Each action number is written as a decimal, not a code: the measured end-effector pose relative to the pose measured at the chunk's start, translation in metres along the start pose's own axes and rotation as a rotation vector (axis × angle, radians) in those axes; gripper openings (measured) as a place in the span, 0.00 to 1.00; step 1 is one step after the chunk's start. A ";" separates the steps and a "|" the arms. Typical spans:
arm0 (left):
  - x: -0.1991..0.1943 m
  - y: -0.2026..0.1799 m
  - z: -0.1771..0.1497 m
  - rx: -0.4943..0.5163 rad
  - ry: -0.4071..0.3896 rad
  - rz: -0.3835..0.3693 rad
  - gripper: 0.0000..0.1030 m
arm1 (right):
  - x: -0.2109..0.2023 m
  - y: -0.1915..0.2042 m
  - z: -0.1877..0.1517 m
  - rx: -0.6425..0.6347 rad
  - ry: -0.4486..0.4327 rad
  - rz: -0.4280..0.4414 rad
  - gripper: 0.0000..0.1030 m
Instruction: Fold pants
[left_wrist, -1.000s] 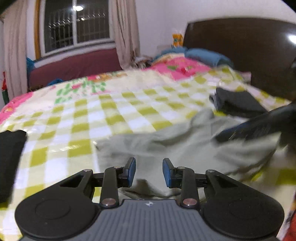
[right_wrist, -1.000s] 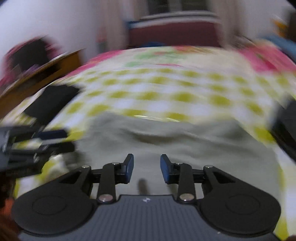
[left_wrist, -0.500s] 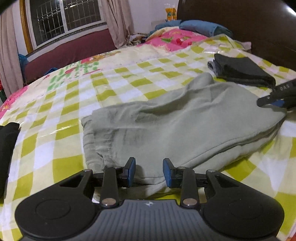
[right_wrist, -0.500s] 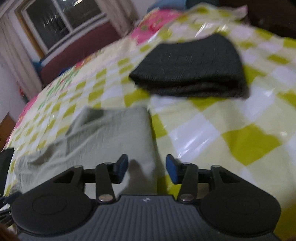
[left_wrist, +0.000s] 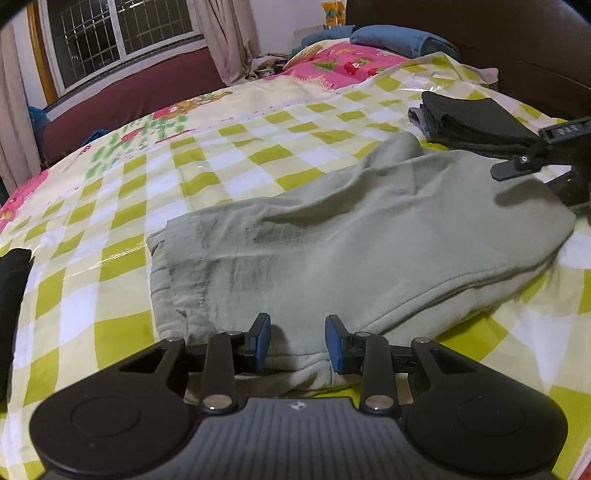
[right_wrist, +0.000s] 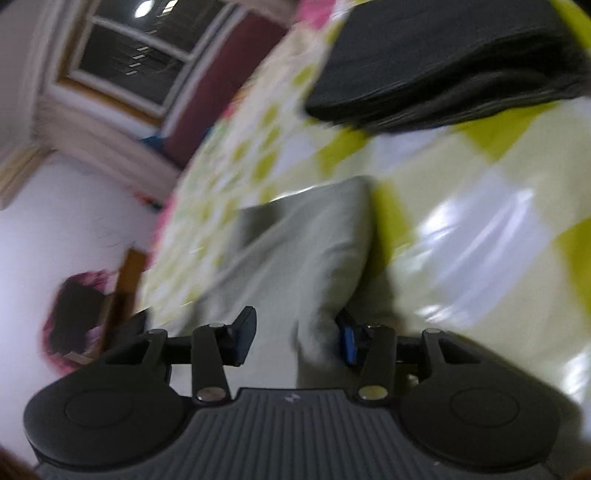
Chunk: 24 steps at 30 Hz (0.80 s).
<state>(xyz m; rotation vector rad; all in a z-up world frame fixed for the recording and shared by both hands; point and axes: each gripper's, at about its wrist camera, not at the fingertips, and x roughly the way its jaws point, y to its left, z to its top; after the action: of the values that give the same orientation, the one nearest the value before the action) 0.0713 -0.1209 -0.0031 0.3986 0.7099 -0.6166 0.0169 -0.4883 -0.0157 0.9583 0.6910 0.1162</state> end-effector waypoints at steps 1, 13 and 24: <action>0.001 -0.001 0.001 0.000 0.000 -0.001 0.45 | -0.001 0.004 -0.002 -0.036 0.000 0.018 0.40; 0.007 -0.010 0.001 -0.014 0.024 -0.034 0.46 | -0.023 -0.009 0.004 0.061 -0.082 -0.049 0.06; -0.007 0.001 -0.012 -0.083 -0.069 -0.098 0.45 | -0.009 0.129 0.000 -0.216 -0.028 -0.150 0.07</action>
<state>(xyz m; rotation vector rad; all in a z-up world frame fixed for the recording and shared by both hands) 0.0617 -0.1110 -0.0064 0.2657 0.6896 -0.6874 0.0359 -0.4161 0.0903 0.6974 0.7064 0.0439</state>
